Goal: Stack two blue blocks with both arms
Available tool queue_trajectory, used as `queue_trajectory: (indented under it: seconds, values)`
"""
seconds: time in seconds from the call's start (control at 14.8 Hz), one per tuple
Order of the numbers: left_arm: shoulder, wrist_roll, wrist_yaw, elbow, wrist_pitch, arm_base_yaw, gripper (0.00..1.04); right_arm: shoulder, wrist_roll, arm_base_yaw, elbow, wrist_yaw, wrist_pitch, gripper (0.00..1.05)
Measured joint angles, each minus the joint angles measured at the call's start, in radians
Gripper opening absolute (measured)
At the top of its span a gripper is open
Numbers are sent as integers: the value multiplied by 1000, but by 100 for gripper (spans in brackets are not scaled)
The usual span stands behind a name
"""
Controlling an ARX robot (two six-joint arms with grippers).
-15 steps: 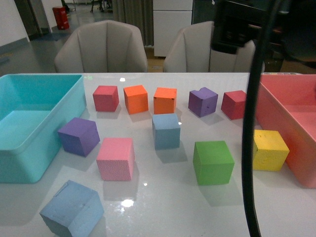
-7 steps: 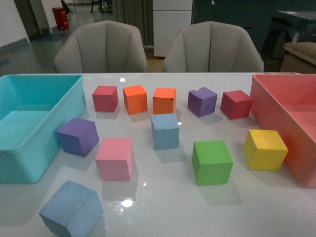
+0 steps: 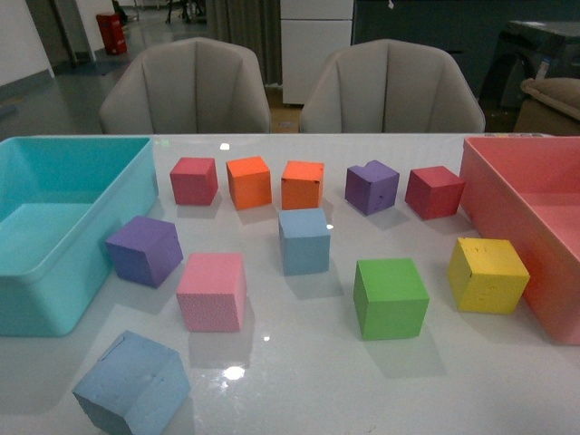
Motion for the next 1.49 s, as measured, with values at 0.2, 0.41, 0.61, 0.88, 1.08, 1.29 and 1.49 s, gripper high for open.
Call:
queue_trajectory:
  seconds: [0.2,0.41,0.61,0.88,1.08,1.29,1.49]
  values:
    - [0,0,0,0,0,0,98,-65,0,0,-23,0,-45,2]
    - [0,0,0,0,0,0,98,-127,0,0,-47,0,-69,2]
    - [0,0,0,0,0,0,98,-284,0,0,-46,-2,-283,2]
    - [0,0,0,0,0,0,98,-338,-1,0,-46,-2,-292,2]
    - [0,0,0,0,0,0,98,-338,-1,0,-46,-2,-291,26]
    - [0,0,0,0,0,0,98,-338,-1,0,-46,-2,-291,64]
    - [0,0,0,0,0,0,98,-338,-1,0,-46,-2,-291,100]
